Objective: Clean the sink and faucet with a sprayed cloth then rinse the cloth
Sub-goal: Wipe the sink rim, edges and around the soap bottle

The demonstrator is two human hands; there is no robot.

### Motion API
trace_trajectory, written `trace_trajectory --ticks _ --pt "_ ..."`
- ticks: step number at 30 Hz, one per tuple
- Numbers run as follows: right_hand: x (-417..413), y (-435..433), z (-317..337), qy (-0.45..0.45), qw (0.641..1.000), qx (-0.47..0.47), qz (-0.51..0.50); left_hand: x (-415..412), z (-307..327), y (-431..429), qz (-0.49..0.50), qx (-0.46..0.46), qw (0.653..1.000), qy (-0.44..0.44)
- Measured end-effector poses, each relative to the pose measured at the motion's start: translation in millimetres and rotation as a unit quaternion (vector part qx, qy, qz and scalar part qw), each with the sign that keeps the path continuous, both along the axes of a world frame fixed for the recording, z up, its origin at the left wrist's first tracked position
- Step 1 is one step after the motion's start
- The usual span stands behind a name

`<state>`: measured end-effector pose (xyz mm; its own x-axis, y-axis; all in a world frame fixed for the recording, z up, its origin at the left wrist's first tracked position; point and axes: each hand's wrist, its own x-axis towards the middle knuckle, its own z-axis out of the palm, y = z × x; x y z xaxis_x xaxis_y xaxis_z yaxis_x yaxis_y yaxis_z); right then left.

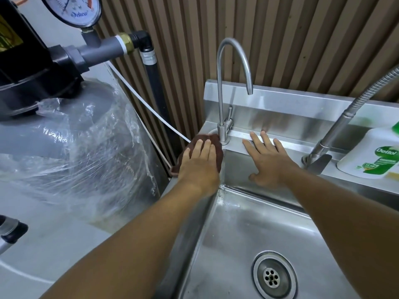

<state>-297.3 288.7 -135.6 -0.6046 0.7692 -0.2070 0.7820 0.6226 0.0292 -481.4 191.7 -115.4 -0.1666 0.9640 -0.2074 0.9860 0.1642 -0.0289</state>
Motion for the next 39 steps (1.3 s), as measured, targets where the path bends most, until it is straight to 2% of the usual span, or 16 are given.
trace_trajectory --ticks 4,6,13,17,21,26,31,35,39 --pt "0 0 0 -0.001 1.000 0.003 0.000 -1 -4 -58 -0.006 0.037 0.999 0.000" --pt "0 0 -1 0.005 1.000 0.006 -0.003 -2 -5 -60 -0.001 0.036 0.999 0.004" --pt "0 1 -1 -0.001 1.000 0.009 -0.001 -13 4 48 0.006 -0.014 0.999 -0.048" --pt "0 1 -1 0.004 1.000 0.004 0.001 -21 6 72 -0.002 -0.022 0.998 -0.053" --pt "1 0 1 0.002 1.000 0.004 0.007 -19 1 41 -0.014 0.003 1.000 -0.022" --pt "3 -1 1 0.017 1.000 -0.003 0.011 -10 -4 -53 -0.004 0.006 1.000 0.006" --pt "3 0 1 0.019 1.000 -0.012 0.009 0 -17 -138 -0.069 0.079 0.992 0.065" --pt "4 -2 2 0.035 0.999 -0.028 0.004 2 -18 -103 -0.093 0.059 0.989 0.096" --pt "0 0 2 0.044 0.997 -0.054 -0.016 11 -13 -28 -0.129 -0.010 0.971 0.200"
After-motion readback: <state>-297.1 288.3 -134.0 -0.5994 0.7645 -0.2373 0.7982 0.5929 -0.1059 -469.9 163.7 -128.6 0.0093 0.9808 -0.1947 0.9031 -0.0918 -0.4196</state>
